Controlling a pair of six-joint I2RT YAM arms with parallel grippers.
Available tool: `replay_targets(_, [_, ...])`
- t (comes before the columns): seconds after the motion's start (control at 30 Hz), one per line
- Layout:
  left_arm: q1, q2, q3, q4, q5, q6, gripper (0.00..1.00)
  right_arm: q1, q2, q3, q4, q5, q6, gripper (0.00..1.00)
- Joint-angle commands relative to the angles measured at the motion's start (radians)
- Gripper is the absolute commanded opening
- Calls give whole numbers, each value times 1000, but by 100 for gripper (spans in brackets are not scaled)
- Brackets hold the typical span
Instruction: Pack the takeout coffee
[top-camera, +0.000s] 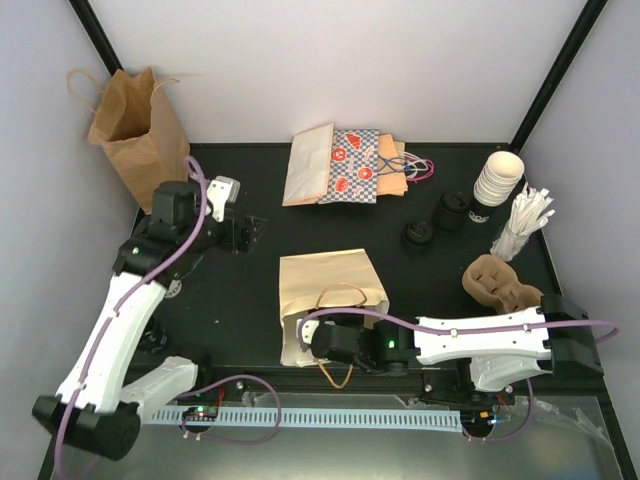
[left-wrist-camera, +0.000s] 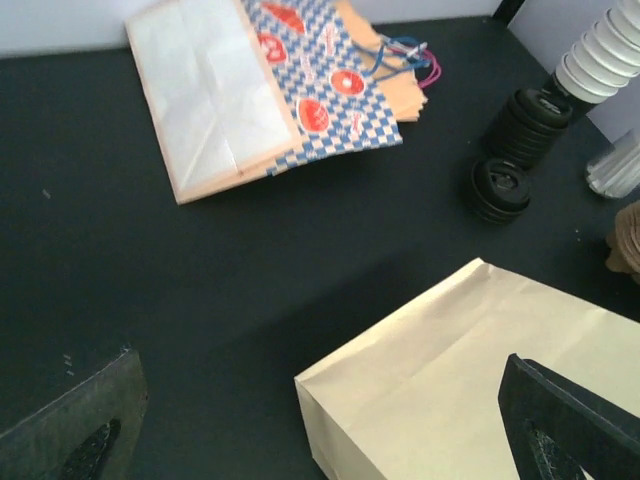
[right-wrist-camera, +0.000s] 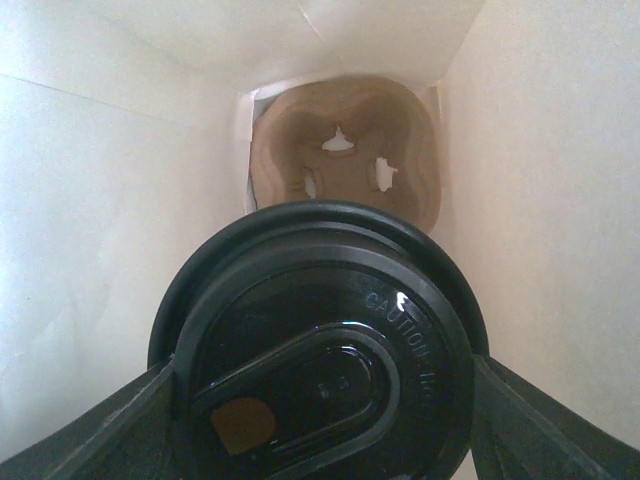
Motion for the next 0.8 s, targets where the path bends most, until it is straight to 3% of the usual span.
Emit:
replay_targets(0.0, [92,171,19,39,215,-55,99,7,-35,-24,28,39,7,62])
replay_targets(0.17, [99,418,130,21,246,11,94,7,-27,-31,35,48,5,62])
replay_targets(0.3, [96,645,260,-59,307,30,79,4,-26,-37,47,61,-10,62])
replay_targets(0.4, [73,724,279,-20,359,8,71,3,-28,-53,66,95,-33,62])
replay_targets(0.77, [-27,999,459,-14,424,57,67,-7,-38,-72,34,111,-46,59])
